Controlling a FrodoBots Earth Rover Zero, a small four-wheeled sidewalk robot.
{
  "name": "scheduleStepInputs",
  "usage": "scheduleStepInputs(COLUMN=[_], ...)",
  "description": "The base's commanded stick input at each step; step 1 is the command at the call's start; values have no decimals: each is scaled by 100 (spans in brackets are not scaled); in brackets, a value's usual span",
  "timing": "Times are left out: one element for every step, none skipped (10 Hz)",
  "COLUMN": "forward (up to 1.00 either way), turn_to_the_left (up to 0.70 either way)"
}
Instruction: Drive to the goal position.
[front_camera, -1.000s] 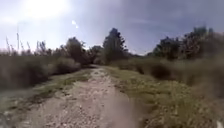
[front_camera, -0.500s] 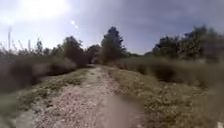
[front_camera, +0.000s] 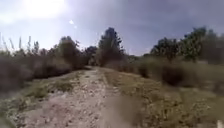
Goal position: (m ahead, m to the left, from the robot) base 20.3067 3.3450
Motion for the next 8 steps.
scheduleStepInputs(forward=[85,85,85,85,85,85,85,85], turn_to_the_left=[34,34,34,26,10,0,0,0])
